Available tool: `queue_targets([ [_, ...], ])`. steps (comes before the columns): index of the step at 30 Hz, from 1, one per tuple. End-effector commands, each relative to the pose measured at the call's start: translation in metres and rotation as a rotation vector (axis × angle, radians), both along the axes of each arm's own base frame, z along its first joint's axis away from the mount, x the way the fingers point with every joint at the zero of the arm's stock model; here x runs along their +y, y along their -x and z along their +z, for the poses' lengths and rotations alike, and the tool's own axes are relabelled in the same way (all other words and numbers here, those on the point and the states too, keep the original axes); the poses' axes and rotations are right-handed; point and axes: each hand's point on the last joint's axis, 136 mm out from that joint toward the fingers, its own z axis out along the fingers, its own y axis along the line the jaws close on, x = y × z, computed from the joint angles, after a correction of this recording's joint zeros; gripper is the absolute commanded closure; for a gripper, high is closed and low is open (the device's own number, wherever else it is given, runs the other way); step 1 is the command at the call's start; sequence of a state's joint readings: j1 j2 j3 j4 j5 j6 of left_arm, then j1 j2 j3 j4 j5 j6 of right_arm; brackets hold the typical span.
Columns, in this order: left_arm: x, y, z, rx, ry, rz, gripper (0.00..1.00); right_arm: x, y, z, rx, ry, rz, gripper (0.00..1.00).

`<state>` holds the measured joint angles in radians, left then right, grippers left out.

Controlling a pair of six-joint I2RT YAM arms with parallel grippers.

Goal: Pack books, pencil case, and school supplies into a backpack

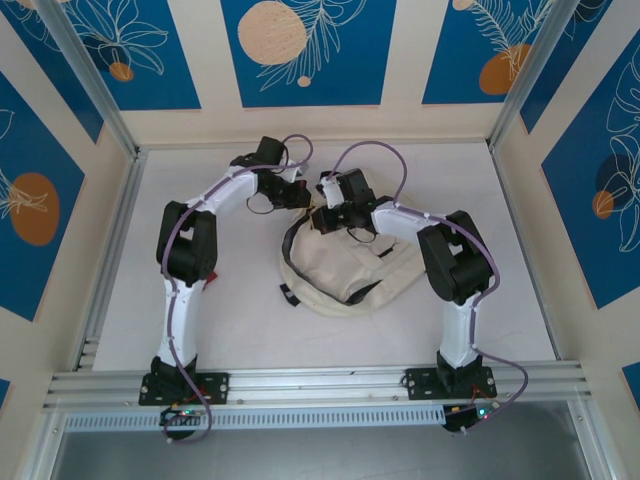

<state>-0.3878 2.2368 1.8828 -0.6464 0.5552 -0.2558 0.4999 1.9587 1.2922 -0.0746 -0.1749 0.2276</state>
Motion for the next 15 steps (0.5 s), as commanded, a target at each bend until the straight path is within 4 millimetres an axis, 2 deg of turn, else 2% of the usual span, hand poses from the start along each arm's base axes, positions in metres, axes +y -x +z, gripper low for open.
queue_targets([
  [1, 0.004, -0.006, 0.025, -0.080, -0.017, 0.015, 1.00, 0.001, 0.022, 0.030, 0.006, -0.064, 0.047, 1.00],
  [6, 0.008, -0.014, 0.017, -0.102, -0.052, 0.033, 1.00, 0.009, 0.054, 0.040, 0.071, -0.147, 0.112, 1.00],
  [15, 0.009, -0.021, 0.009, -0.110, -0.067, 0.050, 1.00, 0.041, 0.084, 0.055, 0.119, -0.248, 0.242, 1.00],
])
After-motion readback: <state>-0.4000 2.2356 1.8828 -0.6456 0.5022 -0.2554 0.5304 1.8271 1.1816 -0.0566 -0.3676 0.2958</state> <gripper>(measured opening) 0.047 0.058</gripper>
